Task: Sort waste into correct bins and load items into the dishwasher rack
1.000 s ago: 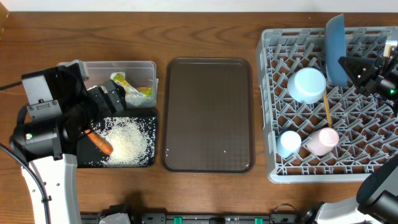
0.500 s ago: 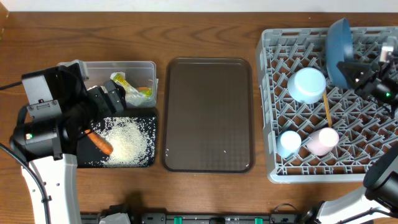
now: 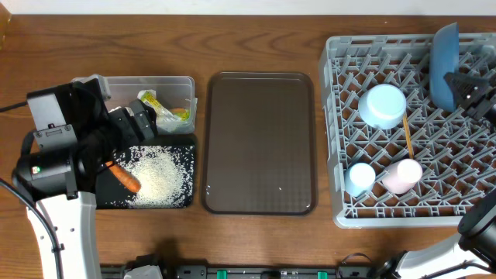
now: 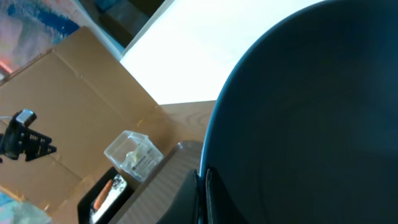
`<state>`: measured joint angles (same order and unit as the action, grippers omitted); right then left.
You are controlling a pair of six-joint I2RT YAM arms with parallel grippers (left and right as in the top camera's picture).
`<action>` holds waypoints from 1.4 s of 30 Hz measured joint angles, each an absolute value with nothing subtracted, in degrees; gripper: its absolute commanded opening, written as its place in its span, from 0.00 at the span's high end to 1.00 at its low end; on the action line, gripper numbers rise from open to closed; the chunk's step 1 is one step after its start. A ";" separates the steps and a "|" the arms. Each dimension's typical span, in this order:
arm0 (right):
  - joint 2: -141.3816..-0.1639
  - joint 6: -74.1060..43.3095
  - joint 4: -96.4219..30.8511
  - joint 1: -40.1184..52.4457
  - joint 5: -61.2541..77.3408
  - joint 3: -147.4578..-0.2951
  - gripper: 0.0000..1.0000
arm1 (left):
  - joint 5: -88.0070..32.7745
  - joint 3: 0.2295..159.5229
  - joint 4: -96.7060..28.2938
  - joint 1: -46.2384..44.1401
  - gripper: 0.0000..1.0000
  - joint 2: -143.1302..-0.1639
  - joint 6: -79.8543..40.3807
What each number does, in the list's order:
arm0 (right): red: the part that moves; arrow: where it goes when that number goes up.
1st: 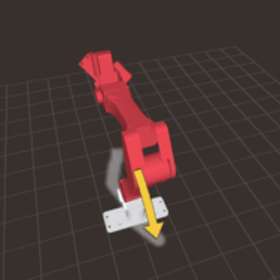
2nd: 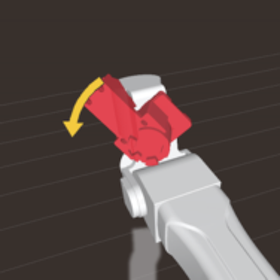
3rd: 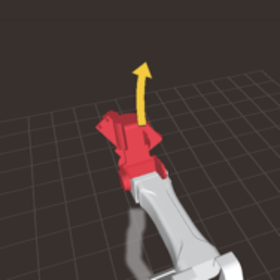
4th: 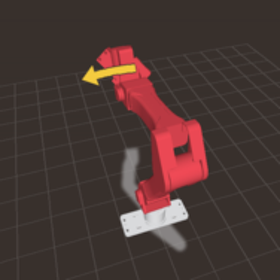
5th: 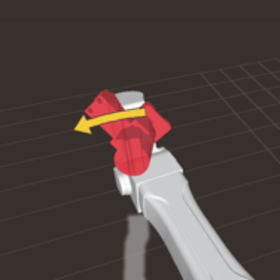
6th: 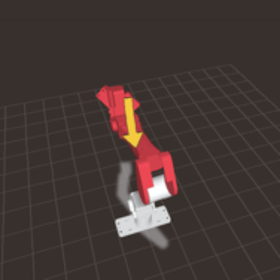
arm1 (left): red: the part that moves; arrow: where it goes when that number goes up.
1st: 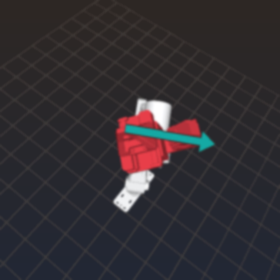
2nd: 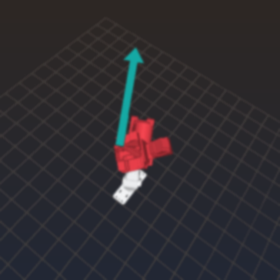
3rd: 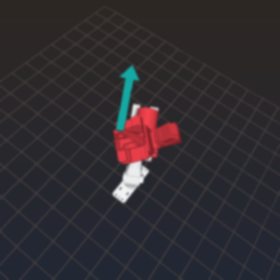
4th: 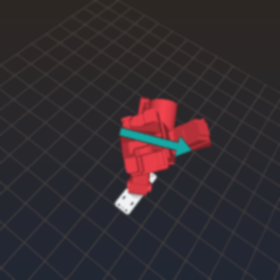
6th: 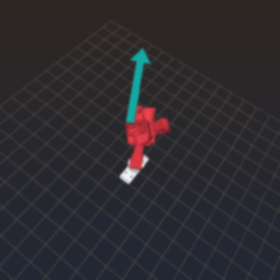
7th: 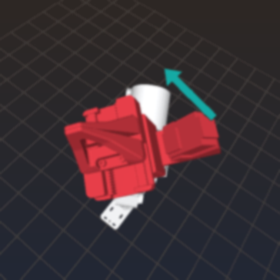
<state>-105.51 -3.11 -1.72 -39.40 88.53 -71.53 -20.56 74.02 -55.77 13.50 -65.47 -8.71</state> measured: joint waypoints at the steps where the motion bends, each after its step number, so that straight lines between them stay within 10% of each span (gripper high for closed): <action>1: -105.51 -5.41 -0.19 -39.42 88.51 -71.53 0.99 | -20.56 74.02 -55.77 13.52 0.02 -65.47 -8.71; 30: -85.62 -39.99 6.11 -39.97 80.07 -71.50 0.99 | -20.56 74.02 -55.77 13.50 0.02 -65.47 -8.71; 42: -68.29 -27.35 -36.21 -36.16 33.10 -71.46 0.99 | -20.56 74.00 -55.77 13.52 0.02 -65.47 -8.71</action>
